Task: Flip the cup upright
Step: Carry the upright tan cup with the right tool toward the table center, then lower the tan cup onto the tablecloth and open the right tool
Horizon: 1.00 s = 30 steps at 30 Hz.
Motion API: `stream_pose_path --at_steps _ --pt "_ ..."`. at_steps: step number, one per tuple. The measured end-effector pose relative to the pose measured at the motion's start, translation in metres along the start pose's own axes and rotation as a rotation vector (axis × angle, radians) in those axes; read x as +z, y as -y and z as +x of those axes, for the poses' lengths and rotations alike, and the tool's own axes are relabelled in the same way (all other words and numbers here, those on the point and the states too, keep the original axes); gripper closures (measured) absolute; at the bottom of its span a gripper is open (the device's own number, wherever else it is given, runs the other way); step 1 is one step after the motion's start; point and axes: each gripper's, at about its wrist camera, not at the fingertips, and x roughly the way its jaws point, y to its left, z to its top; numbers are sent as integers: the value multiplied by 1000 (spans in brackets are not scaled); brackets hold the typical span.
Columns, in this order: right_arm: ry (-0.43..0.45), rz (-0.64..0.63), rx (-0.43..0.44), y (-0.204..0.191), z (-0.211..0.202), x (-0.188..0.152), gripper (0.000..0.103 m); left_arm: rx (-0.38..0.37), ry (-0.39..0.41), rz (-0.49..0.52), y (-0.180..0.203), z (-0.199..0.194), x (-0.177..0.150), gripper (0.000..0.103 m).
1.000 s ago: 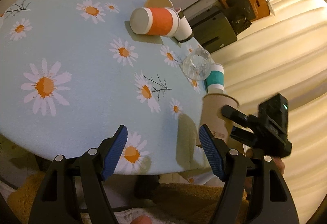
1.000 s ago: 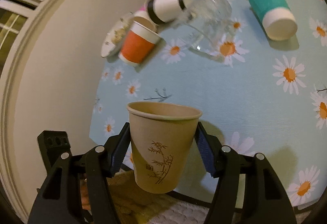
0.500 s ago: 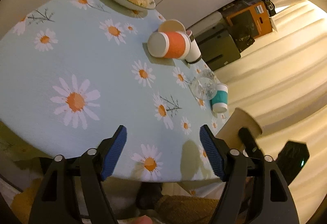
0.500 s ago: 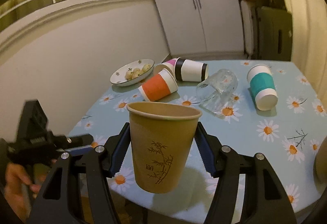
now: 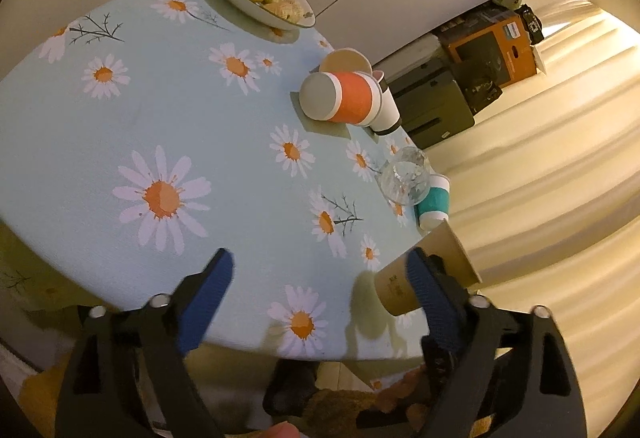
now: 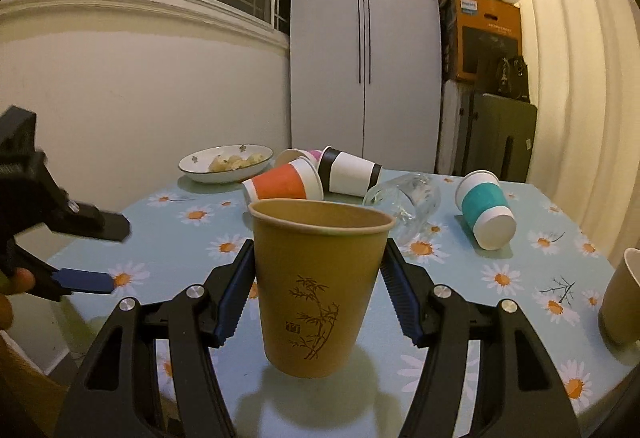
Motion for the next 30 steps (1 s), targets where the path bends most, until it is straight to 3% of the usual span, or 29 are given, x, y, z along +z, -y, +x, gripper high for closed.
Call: stream_pose_path --at_steps 6,17,22,26,30 --pt "5 -20 -53 2 7 -13 40 -13 20 -27 -4 -2 -1 7" --pt "63 -90 -73 -3 7 -27 40 7 62 -34 -6 -7 1 7" --pt "11 -62 -65 2 10 -33 40 7 68 -41 -7 -7 2 7" --pt "5 -46 -63 5 8 -32 28 7 69 -41 -7 -8 2 7" --pt "2 -37 -53 5 5 -31 24 11 71 -45 -9 -8 2 7"
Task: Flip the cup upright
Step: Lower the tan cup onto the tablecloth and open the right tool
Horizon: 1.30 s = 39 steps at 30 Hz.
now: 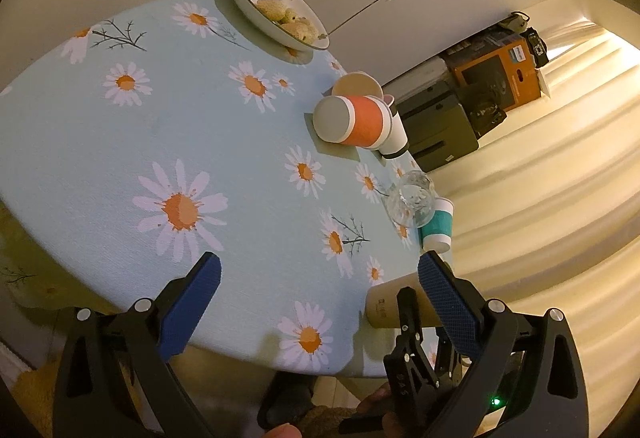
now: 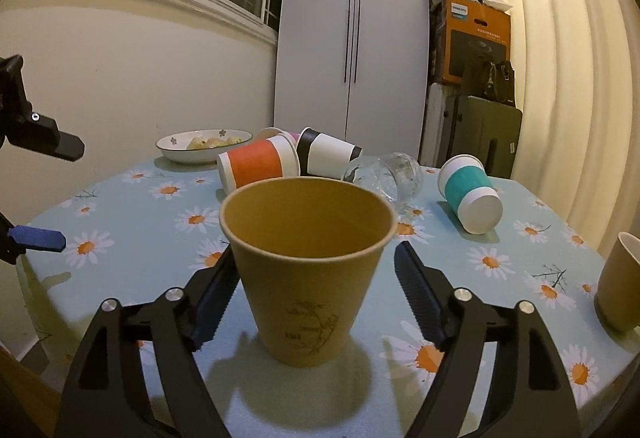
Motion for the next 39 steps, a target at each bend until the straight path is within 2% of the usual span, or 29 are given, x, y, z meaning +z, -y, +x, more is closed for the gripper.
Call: stream_pose_path --at_steps 16,22,26,29,32,39 --pt "10 60 6 7 -32 18 12 32 3 30 2 -3 -1 7" --pt "10 55 22 10 -56 30 9 105 18 103 11 -8 -6 7" --pt "-13 52 35 15 -74 36 7 108 37 144 16 -15 -8 7" --pt "-29 71 43 24 -92 39 7 109 63 195 23 -22 -11 7" --pt "-13 93 43 37 -118 44 7 131 92 307 40 -30 -23 7" --pt "9 102 24 69 -168 47 5 124 156 553 73 -56 -66 7"
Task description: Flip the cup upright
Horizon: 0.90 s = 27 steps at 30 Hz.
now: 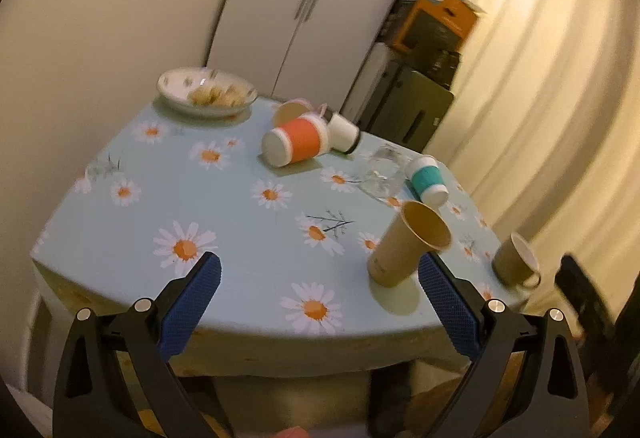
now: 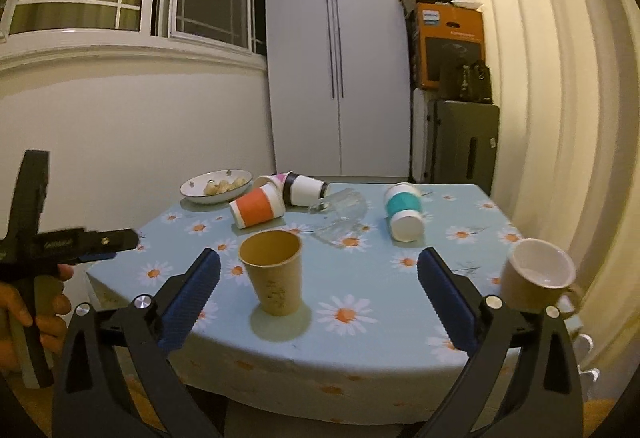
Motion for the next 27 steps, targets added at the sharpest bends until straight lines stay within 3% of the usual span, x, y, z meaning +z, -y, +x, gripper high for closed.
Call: stream_pose_path --at_steps 4,12,23,27 --pt "-23 -11 1 16 -22 -4 5 12 62 84 17 -22 -10 7" --pt "-51 19 28 36 -61 -15 5 -48 136 187 47 -63 -37 7" --pt "-79 -21 45 24 -69 -23 5 -86 147 206 67 -87 -65 7" --pt "-92 -10 48 25 -67 -24 5 -70 133 261 79 -85 -72 7"
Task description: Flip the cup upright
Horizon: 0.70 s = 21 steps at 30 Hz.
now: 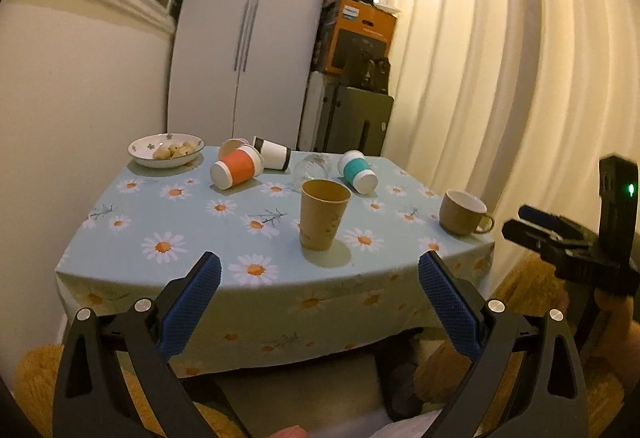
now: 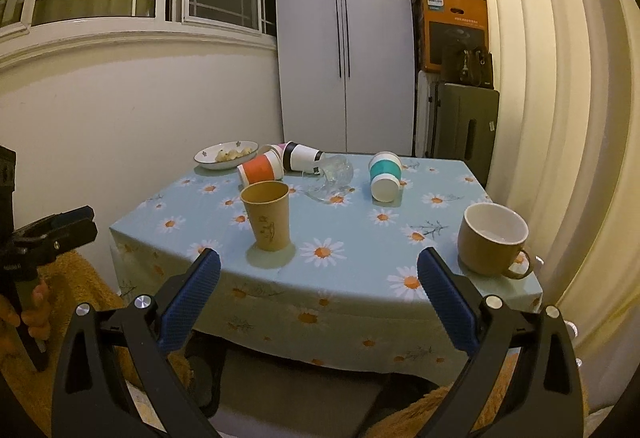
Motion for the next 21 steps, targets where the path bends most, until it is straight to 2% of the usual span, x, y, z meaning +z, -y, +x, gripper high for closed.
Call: stream_pose_path --at_steps 6,21 --pt "4 -18 -12 -3 -1 -1 5 12 -20 64 13 7 -3 7" --pt "-4 -117 -39 -23 8 -6 5 4 -16 31 9 5 -4 7"
